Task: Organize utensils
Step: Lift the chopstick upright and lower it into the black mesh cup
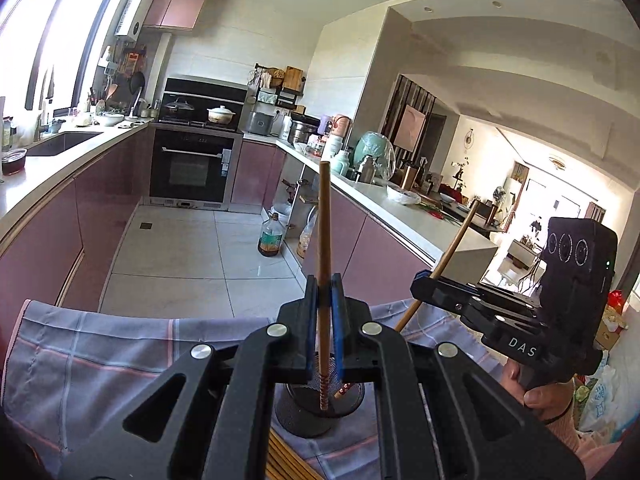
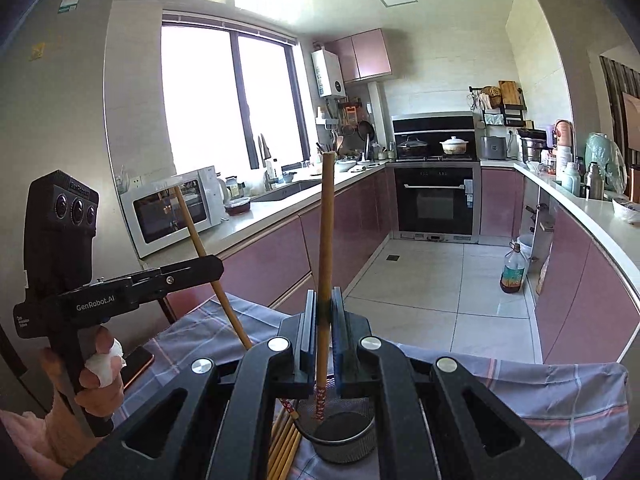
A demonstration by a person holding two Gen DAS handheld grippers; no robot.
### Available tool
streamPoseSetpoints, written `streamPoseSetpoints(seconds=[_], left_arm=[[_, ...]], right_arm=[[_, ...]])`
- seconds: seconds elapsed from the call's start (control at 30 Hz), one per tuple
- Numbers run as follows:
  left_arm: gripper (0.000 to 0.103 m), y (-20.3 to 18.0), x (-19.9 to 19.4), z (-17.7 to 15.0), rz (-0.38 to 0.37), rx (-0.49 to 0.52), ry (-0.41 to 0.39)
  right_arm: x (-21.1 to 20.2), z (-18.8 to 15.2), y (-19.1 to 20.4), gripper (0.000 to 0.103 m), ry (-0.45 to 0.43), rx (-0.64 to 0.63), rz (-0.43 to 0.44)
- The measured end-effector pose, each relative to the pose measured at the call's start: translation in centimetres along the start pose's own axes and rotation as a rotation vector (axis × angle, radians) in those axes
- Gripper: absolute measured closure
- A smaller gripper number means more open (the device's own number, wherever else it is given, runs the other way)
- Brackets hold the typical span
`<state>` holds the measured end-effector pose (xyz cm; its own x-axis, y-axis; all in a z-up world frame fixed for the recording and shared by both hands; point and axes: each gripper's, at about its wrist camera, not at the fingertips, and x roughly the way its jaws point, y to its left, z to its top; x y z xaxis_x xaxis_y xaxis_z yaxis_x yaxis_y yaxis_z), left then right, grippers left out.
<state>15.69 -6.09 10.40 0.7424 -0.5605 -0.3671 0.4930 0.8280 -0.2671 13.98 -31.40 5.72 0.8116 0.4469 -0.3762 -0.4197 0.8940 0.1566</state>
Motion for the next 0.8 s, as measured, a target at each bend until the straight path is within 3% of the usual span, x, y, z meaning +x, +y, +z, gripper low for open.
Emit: streamPoseSetpoints(seconds=[0.4,0.57,0.8], left_arm=[[0.096,0.6,8.5,-4.1,0.025,0.031,0.196],[0.096,1.6,11.6,-5.2,0.038,0.038,0.241],[0.095,3.4,13.5,-5.2,0.06,0.021,0.276]], right_arm=[[4.8,-2.5,-1.0,0.098,0.194,0.005,-0.014],[6.5,-3.0,-1.1,0.097,0.271,-0.002,-0.023],[8.2,-3.3,-1.9,0.096,0.296,0.035,-0.042]])
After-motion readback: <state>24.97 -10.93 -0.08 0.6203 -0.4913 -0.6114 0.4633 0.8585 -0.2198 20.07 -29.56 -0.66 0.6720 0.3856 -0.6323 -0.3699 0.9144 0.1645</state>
